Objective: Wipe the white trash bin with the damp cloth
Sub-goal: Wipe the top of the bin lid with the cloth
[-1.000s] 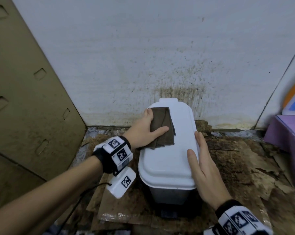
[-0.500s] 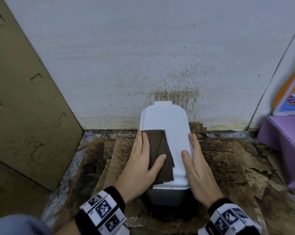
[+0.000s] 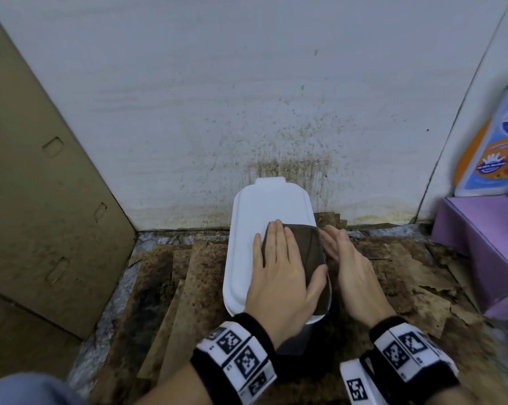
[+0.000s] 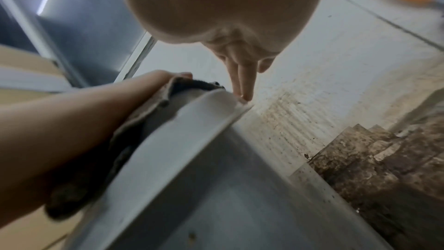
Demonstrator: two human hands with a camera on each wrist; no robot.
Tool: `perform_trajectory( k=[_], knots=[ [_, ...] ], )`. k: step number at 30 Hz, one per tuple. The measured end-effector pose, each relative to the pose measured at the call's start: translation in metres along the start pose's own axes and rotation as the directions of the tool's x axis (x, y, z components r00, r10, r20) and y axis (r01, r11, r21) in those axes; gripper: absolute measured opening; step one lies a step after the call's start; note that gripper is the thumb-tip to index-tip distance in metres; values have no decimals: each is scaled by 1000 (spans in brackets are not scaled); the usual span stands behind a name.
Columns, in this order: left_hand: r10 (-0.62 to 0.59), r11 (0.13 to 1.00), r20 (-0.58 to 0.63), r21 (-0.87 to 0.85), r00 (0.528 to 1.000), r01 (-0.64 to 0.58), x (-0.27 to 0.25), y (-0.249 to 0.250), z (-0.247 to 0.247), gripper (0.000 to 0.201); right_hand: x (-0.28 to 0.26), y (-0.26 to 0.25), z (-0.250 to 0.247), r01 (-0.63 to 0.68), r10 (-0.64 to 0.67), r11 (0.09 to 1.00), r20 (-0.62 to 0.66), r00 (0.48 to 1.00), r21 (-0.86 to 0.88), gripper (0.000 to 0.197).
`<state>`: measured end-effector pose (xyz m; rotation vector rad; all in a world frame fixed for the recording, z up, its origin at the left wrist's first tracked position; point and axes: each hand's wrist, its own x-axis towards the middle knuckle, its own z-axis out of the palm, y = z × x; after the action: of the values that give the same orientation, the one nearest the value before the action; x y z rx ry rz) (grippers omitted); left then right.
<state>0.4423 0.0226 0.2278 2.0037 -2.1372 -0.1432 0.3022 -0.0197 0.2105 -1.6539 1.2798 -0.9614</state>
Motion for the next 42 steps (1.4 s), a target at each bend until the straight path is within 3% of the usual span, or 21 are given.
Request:
perform_trajectory(
  k=[2,6,9,11,14,17,20,23,28,33,37,42],
  knots=[
    [-24,999,23,-23,999,24,3,10,-1,97,2,-1,-4,-54,56,993,-13,998,102,48],
    [-47,986,123,-155,991,66,6,5,-14,78,1,-8,-3,-41,45,998,-60,997,56,58],
    [-36,883,95,-462,995,76,1,-9,-30,69,-3,-21,6,2,-4,1000,-153,988,-12,48],
    [-93,808,-1,-584,996,75,-4,-22,-36,61,-8,-33,17,97,-118,989,-200,973,-111,43],
    [-171,828,-221,-561,960,18,-9,-49,-36,42,-16,-48,33,203,-248,947,-166,955,-248,48],
    [-180,870,-346,-493,921,-16,-17,-73,-25,31,-21,-55,49,208,-242,898,-42,969,-388,64],
    [-200,877,-372,-480,907,-4,-25,-86,-15,23,-28,-54,63,215,-212,803,70,975,-556,73],
    [-171,893,-366,-451,915,-13,-27,-86,-9,23,-32,-49,68,196,-249,661,35,968,-724,65],
    [-182,874,-255,-484,950,38,-24,-76,-7,42,-28,-42,63,193,-250,607,45,967,-771,61],
    [-180,871,-214,-487,960,55,-23,-79,-5,46,-16,-31,45,142,-139,777,53,989,-613,68],
    [-199,838,-192,-542,961,65,-25,-80,-5,47,-8,-24,22,-89,112,974,104,988,-210,67],
    [-206,816,-190,-575,960,61,-25,-80,-5,48,-1,-9,13,-247,222,946,136,965,212,56]
  ],
)
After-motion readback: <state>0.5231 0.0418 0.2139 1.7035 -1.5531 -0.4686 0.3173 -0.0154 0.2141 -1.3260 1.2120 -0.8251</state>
